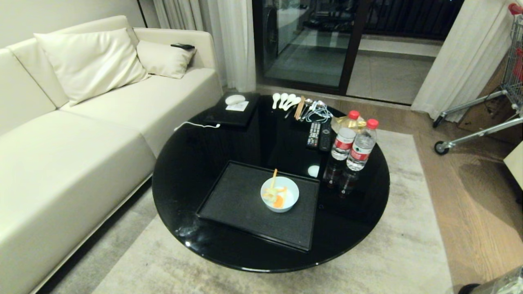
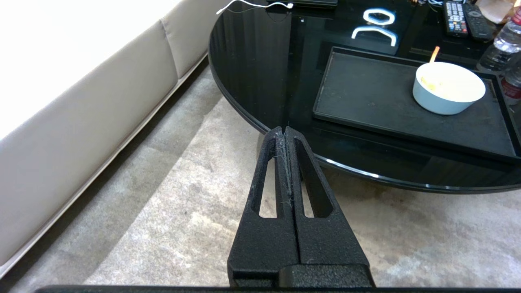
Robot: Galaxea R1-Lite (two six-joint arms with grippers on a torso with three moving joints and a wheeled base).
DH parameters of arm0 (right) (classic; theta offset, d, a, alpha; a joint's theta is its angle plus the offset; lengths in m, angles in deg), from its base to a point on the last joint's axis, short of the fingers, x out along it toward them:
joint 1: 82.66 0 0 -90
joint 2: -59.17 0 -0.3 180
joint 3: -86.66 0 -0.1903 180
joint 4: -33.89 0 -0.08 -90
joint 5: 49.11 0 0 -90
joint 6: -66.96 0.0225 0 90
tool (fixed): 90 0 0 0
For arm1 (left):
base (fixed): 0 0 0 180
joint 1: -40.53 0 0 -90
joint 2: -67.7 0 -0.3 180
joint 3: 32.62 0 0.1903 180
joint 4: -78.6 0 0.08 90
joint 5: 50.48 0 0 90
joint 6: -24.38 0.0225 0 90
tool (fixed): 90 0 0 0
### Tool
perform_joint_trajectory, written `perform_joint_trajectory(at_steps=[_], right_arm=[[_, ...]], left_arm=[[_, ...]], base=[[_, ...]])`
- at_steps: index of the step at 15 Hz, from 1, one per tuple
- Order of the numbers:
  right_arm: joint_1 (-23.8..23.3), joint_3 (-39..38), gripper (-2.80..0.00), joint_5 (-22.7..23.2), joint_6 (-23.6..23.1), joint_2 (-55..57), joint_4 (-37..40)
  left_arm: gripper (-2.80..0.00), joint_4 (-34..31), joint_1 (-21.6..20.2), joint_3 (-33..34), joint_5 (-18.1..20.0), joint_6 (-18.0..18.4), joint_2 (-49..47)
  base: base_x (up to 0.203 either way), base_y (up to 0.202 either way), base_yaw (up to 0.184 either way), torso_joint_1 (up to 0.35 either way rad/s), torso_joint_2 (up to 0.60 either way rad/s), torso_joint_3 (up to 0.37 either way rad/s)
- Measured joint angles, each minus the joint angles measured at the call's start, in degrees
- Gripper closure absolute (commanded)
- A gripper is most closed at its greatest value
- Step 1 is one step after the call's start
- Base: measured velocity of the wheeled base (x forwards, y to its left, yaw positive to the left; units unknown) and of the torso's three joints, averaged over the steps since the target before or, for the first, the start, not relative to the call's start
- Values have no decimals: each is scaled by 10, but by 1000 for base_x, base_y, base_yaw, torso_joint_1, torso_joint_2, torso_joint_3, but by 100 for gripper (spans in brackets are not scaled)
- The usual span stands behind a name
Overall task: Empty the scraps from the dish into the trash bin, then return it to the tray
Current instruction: Pick up the bowl with leftover food
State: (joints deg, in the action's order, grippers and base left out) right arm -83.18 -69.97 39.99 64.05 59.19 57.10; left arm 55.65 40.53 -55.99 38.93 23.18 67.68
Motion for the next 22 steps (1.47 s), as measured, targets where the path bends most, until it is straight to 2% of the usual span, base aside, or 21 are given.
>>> perform_joint_trajectory(at_steps=[11, 16, 19, 22], right_arm=[[0, 10, 0, 13, -8, 0, 5], [0, 99, 0, 87, -60, 56, 32], [0, 144, 0, 121, -95, 144, 29], [0, 169, 0, 153, -153, 251, 4]], left_arm=[[0, 0, 0, 0, 0, 0, 0], [0, 0, 0, 0, 0, 0, 0], [0, 0, 0, 0, 0, 0, 0], [0, 0, 0, 0, 0, 0, 0]], base=[[0, 0, 0, 0, 0, 0], [0, 0, 0, 0, 0, 0], [0, 0, 0, 0, 0, 0], [0, 0, 0, 0, 0, 0]])
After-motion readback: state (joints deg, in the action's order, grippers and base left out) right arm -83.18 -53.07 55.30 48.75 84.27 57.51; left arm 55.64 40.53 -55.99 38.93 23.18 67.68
